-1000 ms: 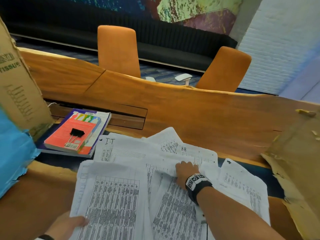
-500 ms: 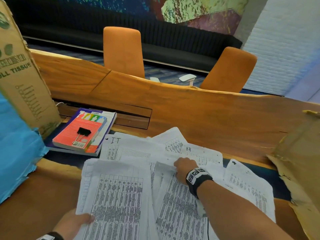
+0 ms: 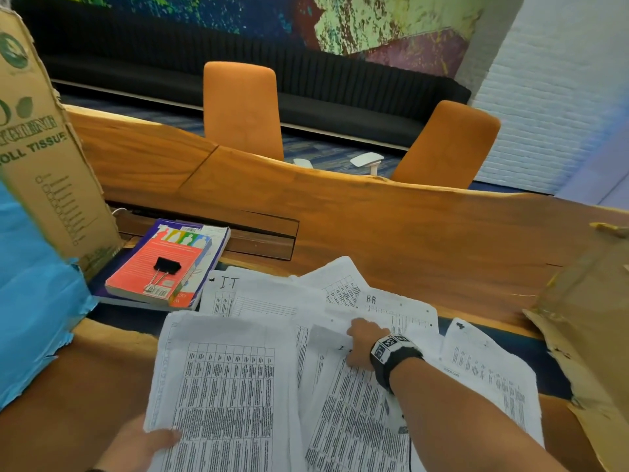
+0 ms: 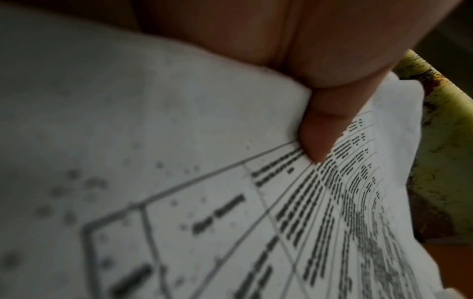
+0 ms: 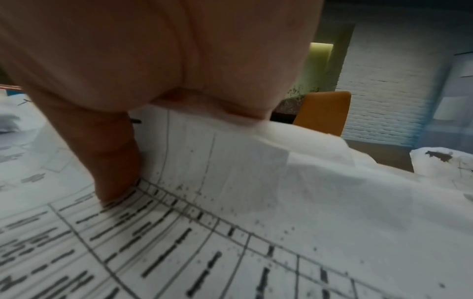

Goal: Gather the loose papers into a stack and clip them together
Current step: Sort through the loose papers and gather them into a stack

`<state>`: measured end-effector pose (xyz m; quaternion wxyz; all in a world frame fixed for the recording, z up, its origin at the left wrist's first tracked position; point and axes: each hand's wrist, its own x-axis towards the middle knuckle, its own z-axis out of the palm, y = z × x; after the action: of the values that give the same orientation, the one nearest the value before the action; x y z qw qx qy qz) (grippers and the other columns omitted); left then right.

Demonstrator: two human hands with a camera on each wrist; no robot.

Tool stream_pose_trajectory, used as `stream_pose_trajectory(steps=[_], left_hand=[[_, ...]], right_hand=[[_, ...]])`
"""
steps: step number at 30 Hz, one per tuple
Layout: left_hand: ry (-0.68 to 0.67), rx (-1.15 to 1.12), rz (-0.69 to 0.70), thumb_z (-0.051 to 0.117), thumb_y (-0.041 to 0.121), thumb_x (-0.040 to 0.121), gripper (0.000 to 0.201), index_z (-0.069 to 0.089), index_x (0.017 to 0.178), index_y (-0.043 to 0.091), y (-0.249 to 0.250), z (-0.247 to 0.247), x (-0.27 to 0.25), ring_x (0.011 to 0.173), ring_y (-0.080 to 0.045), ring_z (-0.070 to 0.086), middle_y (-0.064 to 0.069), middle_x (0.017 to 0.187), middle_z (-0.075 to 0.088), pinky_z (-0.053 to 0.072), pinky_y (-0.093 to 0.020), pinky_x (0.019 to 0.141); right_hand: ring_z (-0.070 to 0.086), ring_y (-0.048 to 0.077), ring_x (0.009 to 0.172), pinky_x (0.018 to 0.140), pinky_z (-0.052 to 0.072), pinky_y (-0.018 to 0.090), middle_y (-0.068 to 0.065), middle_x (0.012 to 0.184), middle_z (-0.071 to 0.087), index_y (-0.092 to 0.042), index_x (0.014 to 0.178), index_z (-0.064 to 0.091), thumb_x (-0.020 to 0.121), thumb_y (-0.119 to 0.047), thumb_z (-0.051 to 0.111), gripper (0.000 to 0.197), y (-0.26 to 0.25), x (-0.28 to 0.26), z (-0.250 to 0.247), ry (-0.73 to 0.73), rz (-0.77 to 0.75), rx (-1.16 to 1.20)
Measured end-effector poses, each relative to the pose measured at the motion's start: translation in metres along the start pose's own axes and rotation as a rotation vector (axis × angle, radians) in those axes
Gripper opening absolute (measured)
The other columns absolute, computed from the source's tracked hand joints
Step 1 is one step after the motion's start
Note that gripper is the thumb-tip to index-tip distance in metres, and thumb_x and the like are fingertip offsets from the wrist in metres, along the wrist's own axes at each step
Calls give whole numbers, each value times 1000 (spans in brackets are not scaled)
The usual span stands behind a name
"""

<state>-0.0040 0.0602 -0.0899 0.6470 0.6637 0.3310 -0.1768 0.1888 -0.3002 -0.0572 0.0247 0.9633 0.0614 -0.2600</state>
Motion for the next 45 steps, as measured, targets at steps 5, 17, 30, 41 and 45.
stream_pose_trajectory(steps=[5,17,30,41,45], left_hand=[[151,-115,126,71,-12,74,30,66,95,8,28,-34,-18,91,-35,63,-15,89,71,44,-45,93],[98,-308,113,66,-4,72,52,59,122,8,42,-67,-14,102,-54,64,-31,113,67,41,-74,91],[243,-33,361,62,-3,88,21,66,94,16,104,-57,-16,89,-36,67,-19,99,70,49,-57,91],[-19,391,634,69,6,80,16,69,90,18,145,45,-45,78,-19,68,-6,82,74,53,-37,69],[-108,404,634,63,5,81,13,70,91,7,127,73,-55,87,-29,70,-14,89,75,56,-39,76]], right_hand=[[37,35,134,110,38,48,4,151,31,-24,137,51,81,-34,67,59,2,4,8,13,-13,-92],[48,31,120,103,36,49,5,128,49,-20,131,41,80,-28,74,61,-14,4,-6,124,-97,-212],[59,18,83,73,48,29,7,98,70,-12,88,65,87,-12,62,3,-3,-107,-52,-82,-308,6],[6,11,152,122,14,36,-4,157,35,-1,132,55,80,-22,79,61,-19,-118,-127,397,-407,563],[55,30,119,101,45,46,7,122,64,-11,95,72,83,-22,70,16,-28,-118,-132,441,-411,422]])
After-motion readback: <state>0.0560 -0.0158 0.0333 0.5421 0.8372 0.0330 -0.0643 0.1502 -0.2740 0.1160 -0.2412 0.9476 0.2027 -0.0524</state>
